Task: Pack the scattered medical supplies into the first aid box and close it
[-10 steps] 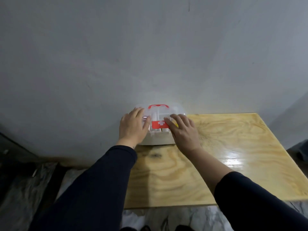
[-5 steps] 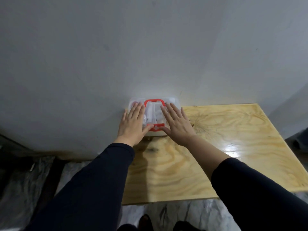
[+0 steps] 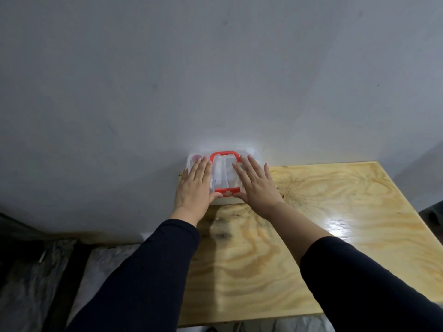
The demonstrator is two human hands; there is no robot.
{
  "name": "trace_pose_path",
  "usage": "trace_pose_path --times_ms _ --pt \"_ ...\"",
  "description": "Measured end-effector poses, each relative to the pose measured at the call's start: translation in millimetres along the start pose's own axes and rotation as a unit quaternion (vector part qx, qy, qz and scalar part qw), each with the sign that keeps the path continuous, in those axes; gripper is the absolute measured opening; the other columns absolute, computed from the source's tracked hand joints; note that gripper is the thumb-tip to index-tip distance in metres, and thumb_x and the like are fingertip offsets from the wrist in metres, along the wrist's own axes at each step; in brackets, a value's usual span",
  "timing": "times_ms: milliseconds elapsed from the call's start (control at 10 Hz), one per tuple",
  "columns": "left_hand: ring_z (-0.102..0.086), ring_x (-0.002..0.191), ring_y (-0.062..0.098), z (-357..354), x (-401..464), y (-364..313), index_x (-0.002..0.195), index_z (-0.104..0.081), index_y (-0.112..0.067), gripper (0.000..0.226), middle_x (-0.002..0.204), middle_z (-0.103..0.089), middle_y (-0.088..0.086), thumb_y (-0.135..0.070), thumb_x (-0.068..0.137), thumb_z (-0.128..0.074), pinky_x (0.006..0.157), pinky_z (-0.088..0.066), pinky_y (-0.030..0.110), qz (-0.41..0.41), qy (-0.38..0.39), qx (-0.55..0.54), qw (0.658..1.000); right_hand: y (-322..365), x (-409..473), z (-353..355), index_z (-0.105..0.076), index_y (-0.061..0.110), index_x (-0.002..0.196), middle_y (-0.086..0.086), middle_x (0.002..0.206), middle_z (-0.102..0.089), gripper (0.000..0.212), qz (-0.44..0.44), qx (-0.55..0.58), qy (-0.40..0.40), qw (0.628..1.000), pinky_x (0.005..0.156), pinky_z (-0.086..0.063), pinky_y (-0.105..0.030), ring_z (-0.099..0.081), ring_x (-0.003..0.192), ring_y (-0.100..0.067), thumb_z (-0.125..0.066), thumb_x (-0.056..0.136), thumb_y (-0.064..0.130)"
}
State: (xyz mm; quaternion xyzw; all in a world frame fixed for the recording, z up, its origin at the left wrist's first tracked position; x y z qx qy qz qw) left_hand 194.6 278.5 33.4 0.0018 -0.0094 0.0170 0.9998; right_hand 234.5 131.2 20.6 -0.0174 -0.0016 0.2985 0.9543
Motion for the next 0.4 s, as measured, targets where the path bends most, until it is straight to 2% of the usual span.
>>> trace_pose_path --times_ms 100,200,300,400 --pt "0.013 0.149 0.020 4.7 0.5 1.8 0.154 0.007 -0.011 0.089 0.162 0.012 0.006 -0.058 0.094 -0.038 0.123 -0.002 0.038 -0.003 0.017 0.002 1.000 -0.8 -1.8 7.0 0.007 0.019 0.152 -0.005 0.161 0.015 0.080 0.000 -0.003 0.027 1.000 0.119 0.002 -0.052 0.019 0.147 -0.027 -0.028 0.093 0.061" --pt "0.013 0.149 0.019 14.2 -0.3 1.3 0.154 0.007 -0.011 0.084 0.162 0.012 0.005 -0.054 0.097 -0.036 0.121 0.004 0.037 -0.029 0.029 -0.005 0.999 2.1 -5.0 28.3 -0.002 0.017 0.153 -0.007 0.162 0.006 0.078 0.011 0.030 0.091 0.995 0.121 -0.001 -0.046 0.009 0.149 -0.025 -0.035 0.095 0.056" --pt "-0.004 0.151 0.017 26.3 -12.0 18.0 0.155 -0.005 -0.011 0.076 0.162 0.002 -0.002 -0.054 0.097 -0.028 0.117 0.007 0.025 -0.050 -0.048 -0.101 0.993 -7.5 -6.8 86.0 -0.038 0.021 0.145 -0.003 0.154 -0.036 0.055 -0.004 0.113 0.077 0.991 0.116 -0.028 -0.037 -0.033 0.143 -0.021 -0.045 0.096 0.045" --pt "-0.045 0.137 0.016 -1.3 -72.7 39.8 0.148 -0.035 -0.016 0.070 0.155 -0.012 -0.015 -0.056 0.096 -0.011 0.113 -0.016 0.018 -0.038 -0.155 -0.152 0.975 -20.8 -32.3 172.5 -0.053 0.028 0.133 0.011 0.137 -0.057 0.043 -0.020 0.204 -0.042 0.978 0.109 -0.042 -0.030 -0.052 0.127 -0.007 -0.051 0.094 0.044"
Point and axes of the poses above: each hand's wrist, its own x-axis towards the middle knuckle, its own z-axis out of the back of the hand, y = z × x, the point moved 6 cm from there along x, towards the middle knuckle
